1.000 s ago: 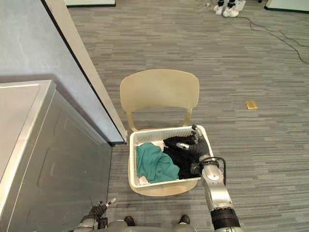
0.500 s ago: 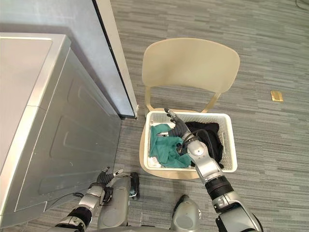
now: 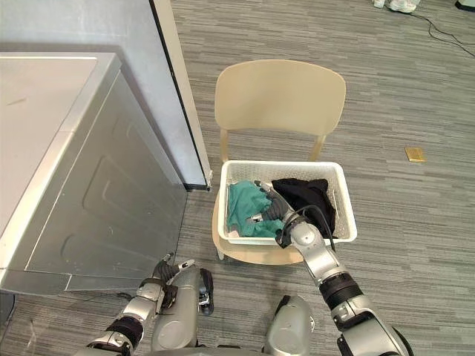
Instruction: Pick up the laundry basket with both hands and put the clothes into the washing machine.
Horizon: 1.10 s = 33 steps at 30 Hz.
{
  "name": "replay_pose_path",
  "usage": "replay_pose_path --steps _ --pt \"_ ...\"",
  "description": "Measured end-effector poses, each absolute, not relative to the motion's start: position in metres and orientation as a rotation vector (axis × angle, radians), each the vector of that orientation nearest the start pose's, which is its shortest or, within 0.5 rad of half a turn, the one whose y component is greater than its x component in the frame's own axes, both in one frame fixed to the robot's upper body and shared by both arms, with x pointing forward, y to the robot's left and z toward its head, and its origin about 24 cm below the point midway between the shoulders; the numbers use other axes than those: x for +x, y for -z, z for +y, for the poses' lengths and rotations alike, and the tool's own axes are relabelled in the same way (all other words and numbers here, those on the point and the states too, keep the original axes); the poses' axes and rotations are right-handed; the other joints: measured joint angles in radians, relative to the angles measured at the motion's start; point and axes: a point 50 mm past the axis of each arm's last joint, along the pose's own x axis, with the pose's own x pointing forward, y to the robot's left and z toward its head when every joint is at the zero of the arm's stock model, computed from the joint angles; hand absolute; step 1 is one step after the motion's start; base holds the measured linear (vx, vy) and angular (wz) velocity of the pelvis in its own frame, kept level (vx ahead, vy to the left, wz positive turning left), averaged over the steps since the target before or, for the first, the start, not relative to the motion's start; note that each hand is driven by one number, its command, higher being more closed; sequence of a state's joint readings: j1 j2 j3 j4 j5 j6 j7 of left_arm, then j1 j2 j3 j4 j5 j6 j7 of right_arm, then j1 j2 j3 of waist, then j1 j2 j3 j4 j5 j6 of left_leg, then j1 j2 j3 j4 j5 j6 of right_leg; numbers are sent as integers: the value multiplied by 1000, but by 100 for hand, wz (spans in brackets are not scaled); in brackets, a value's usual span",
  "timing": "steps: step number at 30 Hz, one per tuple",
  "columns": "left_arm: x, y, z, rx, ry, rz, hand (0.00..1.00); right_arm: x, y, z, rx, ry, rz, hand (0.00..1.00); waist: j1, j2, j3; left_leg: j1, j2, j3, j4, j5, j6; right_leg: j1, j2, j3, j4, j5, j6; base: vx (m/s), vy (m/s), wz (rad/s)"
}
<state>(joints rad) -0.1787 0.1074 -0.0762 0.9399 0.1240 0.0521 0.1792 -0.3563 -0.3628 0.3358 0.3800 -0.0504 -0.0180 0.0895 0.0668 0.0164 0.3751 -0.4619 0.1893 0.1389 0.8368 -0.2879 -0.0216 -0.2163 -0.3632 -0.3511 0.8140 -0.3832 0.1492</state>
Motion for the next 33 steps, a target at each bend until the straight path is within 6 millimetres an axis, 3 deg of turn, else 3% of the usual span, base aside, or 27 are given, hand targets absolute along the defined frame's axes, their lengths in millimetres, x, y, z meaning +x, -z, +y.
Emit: replay_pose_path --steps 6,12,20,33 --pt "216 109 182 317 -99 774 0 319 -35 -152 -580 -352 117 0 3 0 0 -41 -1 1 17 3 7 -48 -5 10 23 2 -2 -22 -9 -2" --pt "218 107 185 282 -143 758 0 342 -46 -163 -652 -264 144 0 2 9 7 -79 -4 1 15 5 9 -89 -9 12 31 2 -2 13 -31 -2" --pt "227 99 198 226 -238 725 0 370 -71 -180 -759 -150 157 0 6 33 59 -139 -18 -2 10 20 25 -141 -24 -2 38 -1 -6 45 -26 5" --pt "227 98 202 212 -321 724 0 384 -85 -171 -850 -124 127 0 55 49 88 -302 -35 -69 52 39 18 -252 -44 -60 119 -42 -28 -8 -32 12"
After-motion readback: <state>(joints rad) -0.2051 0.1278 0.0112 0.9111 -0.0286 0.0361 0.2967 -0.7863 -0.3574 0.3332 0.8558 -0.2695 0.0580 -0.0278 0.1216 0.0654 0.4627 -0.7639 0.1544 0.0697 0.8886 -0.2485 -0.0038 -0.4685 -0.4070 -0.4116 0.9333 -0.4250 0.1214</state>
